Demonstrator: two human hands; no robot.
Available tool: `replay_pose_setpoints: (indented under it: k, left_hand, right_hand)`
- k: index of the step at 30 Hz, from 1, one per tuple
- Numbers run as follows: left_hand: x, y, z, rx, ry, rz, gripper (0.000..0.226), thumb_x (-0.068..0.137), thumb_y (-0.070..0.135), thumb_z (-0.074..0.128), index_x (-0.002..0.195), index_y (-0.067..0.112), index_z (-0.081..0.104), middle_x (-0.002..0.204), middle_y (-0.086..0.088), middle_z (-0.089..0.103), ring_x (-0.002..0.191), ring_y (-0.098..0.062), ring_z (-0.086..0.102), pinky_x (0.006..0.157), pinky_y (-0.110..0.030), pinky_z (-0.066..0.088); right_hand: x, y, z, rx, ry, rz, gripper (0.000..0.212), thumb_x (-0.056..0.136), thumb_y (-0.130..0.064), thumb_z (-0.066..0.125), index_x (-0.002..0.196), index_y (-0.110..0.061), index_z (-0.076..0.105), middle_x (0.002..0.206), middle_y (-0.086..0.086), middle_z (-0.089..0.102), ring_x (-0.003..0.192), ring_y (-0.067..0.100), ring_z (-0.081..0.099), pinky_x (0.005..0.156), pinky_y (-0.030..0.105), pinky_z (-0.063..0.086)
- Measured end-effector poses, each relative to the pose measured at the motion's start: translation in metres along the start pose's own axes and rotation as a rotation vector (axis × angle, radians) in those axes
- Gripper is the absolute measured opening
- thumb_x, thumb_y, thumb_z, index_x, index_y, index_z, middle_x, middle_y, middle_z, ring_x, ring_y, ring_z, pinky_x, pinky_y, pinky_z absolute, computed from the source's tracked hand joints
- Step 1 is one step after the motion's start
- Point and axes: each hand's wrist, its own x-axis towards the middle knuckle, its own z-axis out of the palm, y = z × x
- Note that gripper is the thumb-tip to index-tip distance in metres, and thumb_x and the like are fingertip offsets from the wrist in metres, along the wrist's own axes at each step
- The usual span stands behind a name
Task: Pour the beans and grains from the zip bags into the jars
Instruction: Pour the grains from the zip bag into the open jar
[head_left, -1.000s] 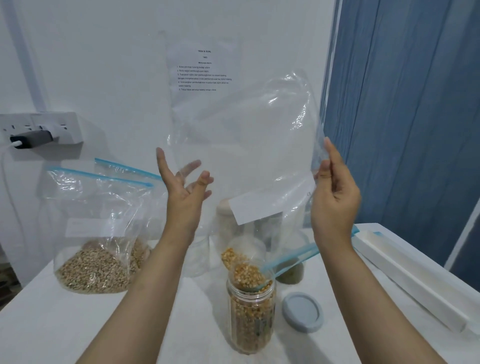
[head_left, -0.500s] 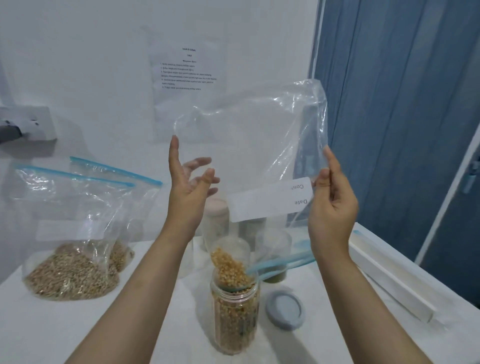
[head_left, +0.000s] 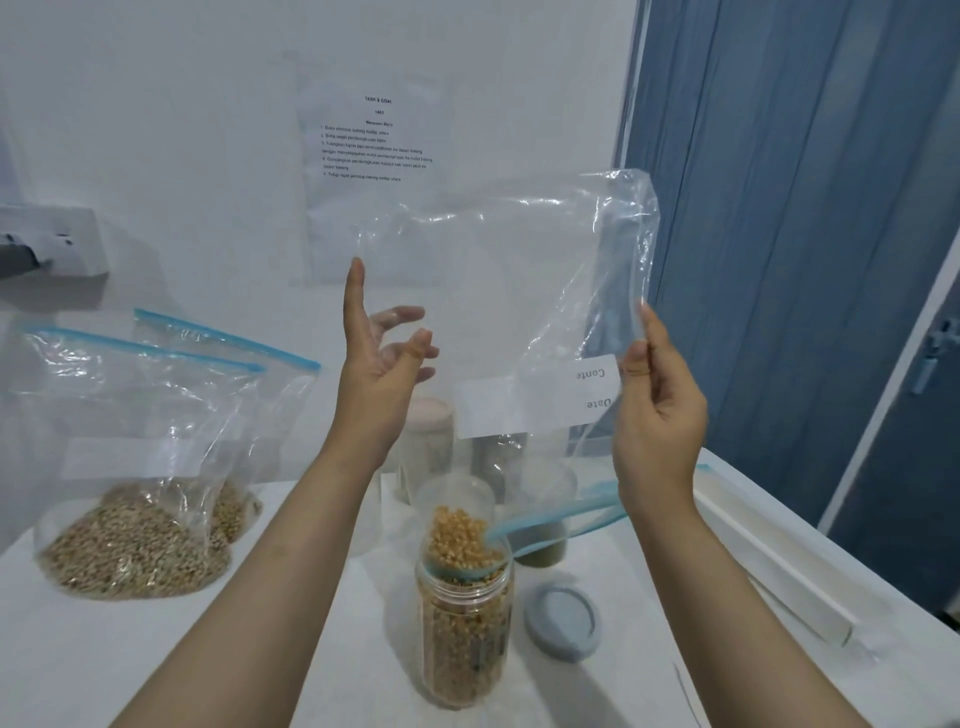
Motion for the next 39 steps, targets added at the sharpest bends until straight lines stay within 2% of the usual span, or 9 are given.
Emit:
replay_pose_setpoints:
  k: [4,6,8,11,14,17,21,27,39]
  left_hand:
    - [0.001,0.001,0.001,0.007,-0.006,0.003,0.08,0.099,0.013,0.058,0.147,0.055,0.009,0.121,0.001,0.058,0.086,-0.012,0.067,0.084,-0.031,0.058]
    - [0.002,0.002,0.002,0.011,-0.01,0.008,0.08,0.099,0.013,0.058,0.146,0.056,0.009,0.12,0.001,0.058,0.085,-0.011,0.067,0.083,-0.03,0.058]
    - [0.003,0.002,0.002,0.03,-0.016,0.016,0.081,0.1,0.013,0.057,0.145,0.057,0.007,0.119,0.003,0.058,0.085,-0.011,0.067,0.083,-0.03,0.058]
    - [0.005,0.0,0.005,0.068,-0.021,0.017,0.085,0.1,0.011,0.057,0.146,0.058,0.003,0.117,0.005,0.056,0.085,-0.012,0.067,0.083,-0.031,0.059]
    - [0.006,-0.003,0.006,0.088,-0.026,0.006,0.087,0.099,0.012,0.057,0.147,0.058,0.001,0.116,0.006,0.054,0.088,-0.016,0.067,0.083,-0.031,0.059]
    - [0.006,-0.004,0.006,0.102,-0.023,0.009,0.087,0.099,0.013,0.058,0.146,0.06,0.002,0.117,0.005,0.053,0.092,-0.019,0.067,0.083,-0.031,0.059]
    - [0.008,-0.002,0.005,0.112,-0.027,0.027,0.086,0.099,0.013,0.058,0.147,0.058,0.003,0.118,0.004,0.053,0.09,-0.017,0.067,0.081,-0.03,0.059]
    - [0.01,0.004,0.006,0.132,-0.047,0.057,0.083,0.099,0.015,0.058,0.141,0.061,0.004,0.119,0.006,0.052,0.093,-0.018,0.067,0.08,-0.025,0.058]
    - [0.005,0.006,0.006,0.131,-0.077,0.101,0.082,0.099,0.011,0.058,0.143,0.059,0.008,0.12,0.005,0.051,0.091,-0.017,0.065,0.083,-0.03,0.058]
  right_hand:
    - [-0.001,-0.001,-0.001,-0.006,-0.014,-0.005,0.035,0.105,-0.022,0.048,0.139,-0.022,0.056,0.114,-0.022,0.066,0.094,-0.015,0.058,0.088,0.005,0.042]
    - [-0.001,0.002,-0.003,-0.032,-0.019,-0.018,0.039,0.105,-0.026,0.048,0.143,-0.027,0.052,0.1,-0.026,0.061,0.079,-0.009,0.057,0.079,0.006,0.041]
    - [0.0,0.006,-0.006,-0.081,-0.061,-0.04,0.045,0.105,-0.033,0.047,0.148,-0.044,0.04,0.076,-0.021,0.048,0.063,0.009,0.039,0.064,0.018,0.039]
    - [-0.002,0.008,-0.008,-0.137,-0.212,-0.085,0.052,0.104,-0.032,0.048,0.143,-0.062,0.032,0.082,-0.013,0.053,0.066,0.014,0.04,0.068,0.026,0.044]
    - [0.001,0.013,-0.008,-0.134,-0.224,-0.094,0.041,0.103,-0.032,0.05,0.137,-0.055,0.046,0.113,-0.024,0.063,0.096,0.001,0.059,0.093,0.025,0.049]
    - [0.003,0.017,-0.007,-0.143,-0.188,-0.083,0.039,0.1,-0.036,0.054,0.136,-0.052,0.049,0.086,-0.013,0.056,0.077,0.003,0.051,0.078,0.022,0.046]
    - [0.0,0.017,-0.007,-0.159,-0.164,-0.102,0.047,0.098,-0.035,0.057,0.145,-0.036,0.048,0.085,0.011,0.051,0.071,0.011,0.044,0.075,0.022,0.045]
    - [0.001,0.02,-0.01,-0.176,-0.132,-0.122,0.054,0.095,-0.037,0.061,0.147,-0.032,0.047,0.074,-0.016,0.038,0.067,0.006,0.037,0.071,0.023,0.041]
    - [-0.001,0.016,-0.011,-0.214,-0.114,-0.162,0.054,0.091,-0.038,0.067,0.142,-0.033,0.051,0.091,-0.016,0.057,0.07,0.009,0.046,0.072,0.025,0.048]
